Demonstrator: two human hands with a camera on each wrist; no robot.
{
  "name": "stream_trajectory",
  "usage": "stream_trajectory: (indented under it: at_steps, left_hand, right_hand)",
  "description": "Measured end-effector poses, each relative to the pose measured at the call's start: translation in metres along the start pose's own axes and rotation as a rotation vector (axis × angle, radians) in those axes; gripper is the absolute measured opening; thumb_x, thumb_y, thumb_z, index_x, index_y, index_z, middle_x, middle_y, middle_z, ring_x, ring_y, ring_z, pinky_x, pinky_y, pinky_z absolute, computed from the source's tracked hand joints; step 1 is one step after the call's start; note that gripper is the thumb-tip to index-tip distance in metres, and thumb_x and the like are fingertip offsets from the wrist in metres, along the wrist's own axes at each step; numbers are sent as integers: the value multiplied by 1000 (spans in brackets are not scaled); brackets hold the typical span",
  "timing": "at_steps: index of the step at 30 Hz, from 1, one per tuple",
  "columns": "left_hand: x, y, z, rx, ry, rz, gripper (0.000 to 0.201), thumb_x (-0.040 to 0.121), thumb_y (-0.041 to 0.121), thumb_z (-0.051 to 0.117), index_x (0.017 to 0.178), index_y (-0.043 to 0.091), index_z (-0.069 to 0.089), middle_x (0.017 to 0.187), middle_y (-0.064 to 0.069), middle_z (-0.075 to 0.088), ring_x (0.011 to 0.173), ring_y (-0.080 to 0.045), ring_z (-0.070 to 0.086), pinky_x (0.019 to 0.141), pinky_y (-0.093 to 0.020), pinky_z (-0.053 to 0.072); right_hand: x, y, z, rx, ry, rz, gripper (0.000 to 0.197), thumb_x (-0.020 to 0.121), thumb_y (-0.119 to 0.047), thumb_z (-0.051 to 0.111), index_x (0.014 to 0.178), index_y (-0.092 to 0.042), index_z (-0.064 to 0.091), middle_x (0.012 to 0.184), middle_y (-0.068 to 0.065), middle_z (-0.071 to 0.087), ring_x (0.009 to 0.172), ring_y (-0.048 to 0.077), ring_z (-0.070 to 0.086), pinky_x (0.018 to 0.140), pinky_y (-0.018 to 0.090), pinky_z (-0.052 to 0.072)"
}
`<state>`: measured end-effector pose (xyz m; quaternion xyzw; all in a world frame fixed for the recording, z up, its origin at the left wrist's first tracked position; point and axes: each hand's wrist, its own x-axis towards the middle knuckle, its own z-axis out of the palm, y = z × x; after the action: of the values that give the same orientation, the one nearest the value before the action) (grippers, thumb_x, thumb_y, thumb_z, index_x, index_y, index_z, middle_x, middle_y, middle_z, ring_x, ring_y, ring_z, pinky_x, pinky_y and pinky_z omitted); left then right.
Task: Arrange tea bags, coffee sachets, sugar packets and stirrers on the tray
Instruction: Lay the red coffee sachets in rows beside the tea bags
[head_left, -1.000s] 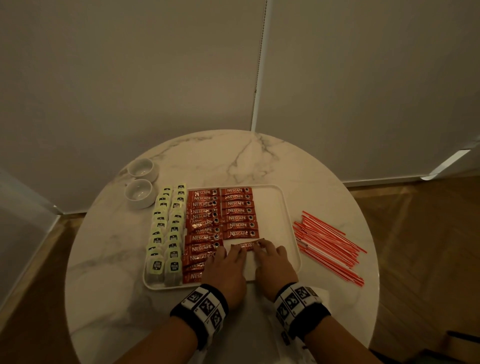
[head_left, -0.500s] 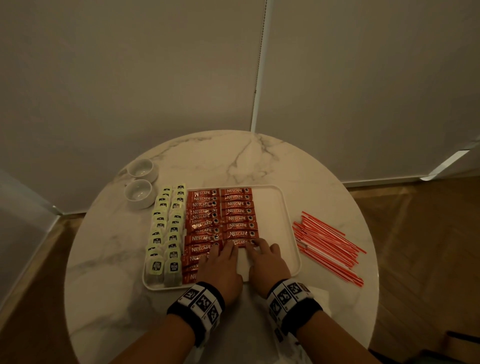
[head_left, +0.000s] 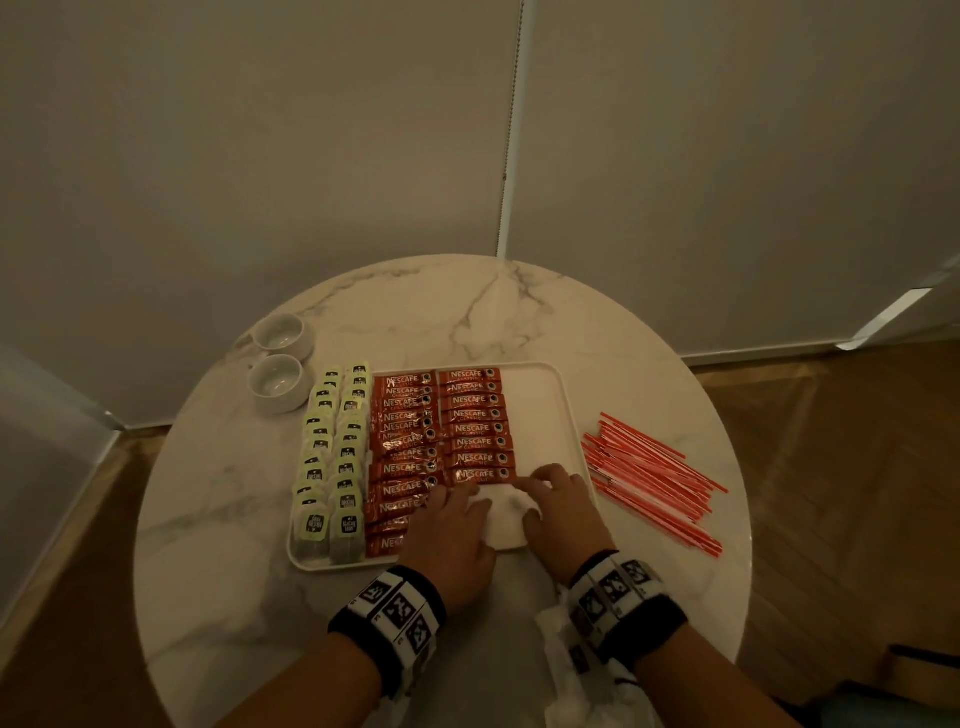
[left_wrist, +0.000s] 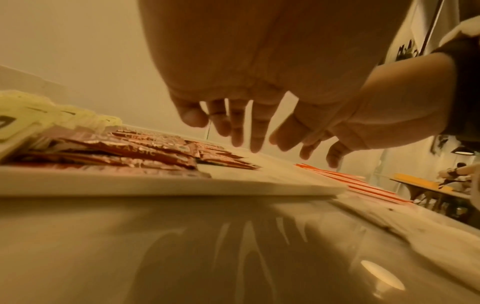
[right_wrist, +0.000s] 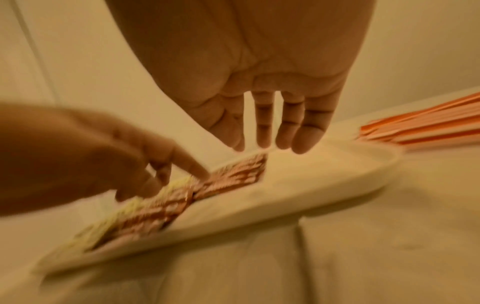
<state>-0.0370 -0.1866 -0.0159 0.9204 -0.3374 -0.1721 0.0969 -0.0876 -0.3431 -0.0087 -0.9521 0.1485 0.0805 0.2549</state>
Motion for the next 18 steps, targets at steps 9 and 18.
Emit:
stream_trajectory:
  at_steps: [9,18]
  left_hand:
    - [-34,34,34,-36,-235,358,52,91,42,47,138,21,40,132,-1,42,119,-21,38,97,-37,40]
    - [-36,68,48,82,-277,309,76,85,56,54,145,22,22,141,-4,31,125,-26,32,100,-44,39]
  right_hand:
    - [-72,83,-39,-118,-91,309,19,90,-29,55,106,-22,63,103,-3,63,91,13,57,84,26,48]
    - [-118,79,-1,-51,-194,484,75,67,-57,76,122,-20,42,121,-1,45,105,15,53,88,26,48]
